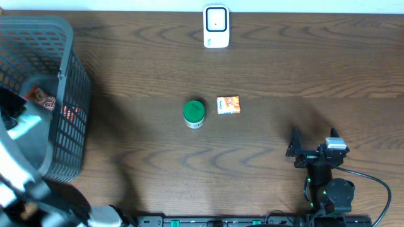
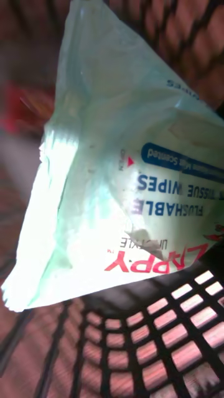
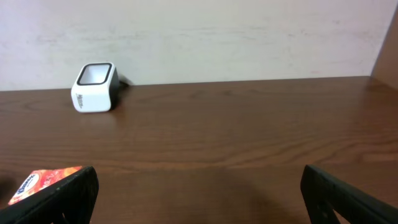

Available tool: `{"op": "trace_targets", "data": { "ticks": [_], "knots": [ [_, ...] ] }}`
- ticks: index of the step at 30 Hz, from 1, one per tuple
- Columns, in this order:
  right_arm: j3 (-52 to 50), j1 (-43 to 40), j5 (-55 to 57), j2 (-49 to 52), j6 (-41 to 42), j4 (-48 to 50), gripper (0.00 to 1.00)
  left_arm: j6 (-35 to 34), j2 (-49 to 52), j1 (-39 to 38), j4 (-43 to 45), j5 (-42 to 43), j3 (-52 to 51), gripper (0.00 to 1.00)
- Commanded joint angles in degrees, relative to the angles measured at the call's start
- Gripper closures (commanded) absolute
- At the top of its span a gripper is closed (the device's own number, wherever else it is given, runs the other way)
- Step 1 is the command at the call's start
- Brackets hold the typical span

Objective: Scan the item barcode
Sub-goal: 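Reach into the basket and grasp the mint-green wipes pack with left gripper, then carry the wipes pack right of the Kleenex pack and release it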

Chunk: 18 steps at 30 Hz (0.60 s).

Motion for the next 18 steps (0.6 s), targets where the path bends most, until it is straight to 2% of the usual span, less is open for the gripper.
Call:
{"op": "trace_targets", "data": {
  "ticks": [1, 7, 11, 18],
  "knots": [
    [-0.07, 0.42, 0.33, -0.37, -0.26, -0.2, 0.01, -0.09, -9.14, 0.22, 0.17, 8.66, 2.1, 0.71],
    [-0.07, 0.42, 0.33, -0.37, -0.26, -0.2, 0.01, -0.09, -19.76, -1.25, 0.28, 20.46, 2.1, 0.71],
    [-0.07, 0.42, 0.33, -0.37, -0.26, -0.2, 0.01, -0.09, -24.35, -5.42, -0.5, 24.5, 2.1, 0.71],
    [-0.07, 0.42, 0.33, -0.37, -0.26, -0.2, 0.01, -0.11, -26.05, -21.16, -1.01, 24.44, 1.18, 0.71]
  ]
}}
